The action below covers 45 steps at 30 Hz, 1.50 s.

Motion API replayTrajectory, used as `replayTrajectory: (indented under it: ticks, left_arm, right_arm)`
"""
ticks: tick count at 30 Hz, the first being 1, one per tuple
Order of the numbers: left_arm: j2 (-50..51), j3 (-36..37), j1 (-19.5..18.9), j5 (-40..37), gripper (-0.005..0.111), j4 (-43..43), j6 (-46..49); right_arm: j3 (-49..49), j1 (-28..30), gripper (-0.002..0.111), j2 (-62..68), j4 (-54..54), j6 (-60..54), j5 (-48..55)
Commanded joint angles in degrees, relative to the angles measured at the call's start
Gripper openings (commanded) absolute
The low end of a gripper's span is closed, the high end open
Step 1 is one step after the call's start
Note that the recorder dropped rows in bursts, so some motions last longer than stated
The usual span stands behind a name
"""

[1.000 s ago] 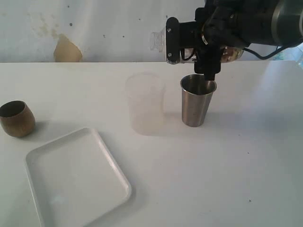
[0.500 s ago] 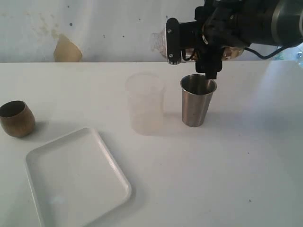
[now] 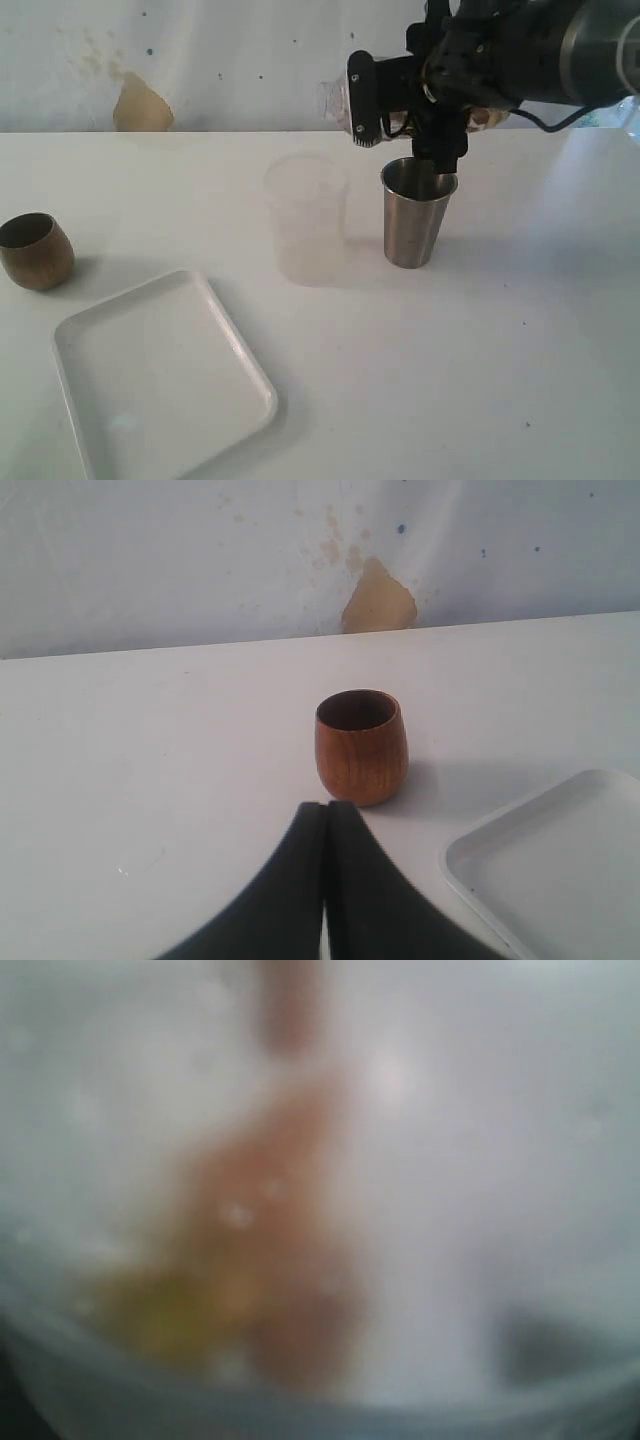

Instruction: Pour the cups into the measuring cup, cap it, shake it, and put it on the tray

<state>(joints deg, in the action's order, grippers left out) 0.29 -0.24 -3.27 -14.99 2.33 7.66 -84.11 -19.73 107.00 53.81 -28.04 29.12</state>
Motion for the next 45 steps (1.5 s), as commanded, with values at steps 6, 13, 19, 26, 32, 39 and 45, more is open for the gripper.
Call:
replayTrajectory:
  ticks: [6,13,19,26,32,39,45]
  left_arm:
    - [-0.3,0.2,0.0,0.3,0.000,-0.1,-0.1]
    - [-0.3,0.2,0.0,0.3,0.000,-0.1,-0.1]
    - [-0.3,0.2,0.0,0.3,0.000,-0.1,-0.1]
    - [-0.3,0.2,0.0,0.3,0.000,-0.1,-0.1]
    - [-0.3,0.2,0.0,0.3,0.000,-0.1,-0.1]
    - [-0.3,0.2,0.0,0.3,0.000,-0.1,-0.1]
    - [-0.3,0.2,0.0,0.3,0.000,-0.1,-0.1]
  right_arm:
    - [-0.4,-0.5,0.000,0.1,5.1,-0.4,-1.8]
    - [-0.4,-0.5,0.000,0.1,6.9,-0.4,-2.0]
    - [-0.4,-0.5,0.000,0.1,9.5,-0.4,-2.0]
    - [-0.4,-0.5,0.000,0.1,11.1,-0.5,-2.3]
    - [-0.4,-0.5,0.000,0.1,11.4,-0.9,-2.7]
    - [-0.4,-0.9,0.000,0.1,11.1,-1.3,-2.5]
    - [0.9,-1.9,0.000,-2.4,-0.1,-8.2,-12.4]
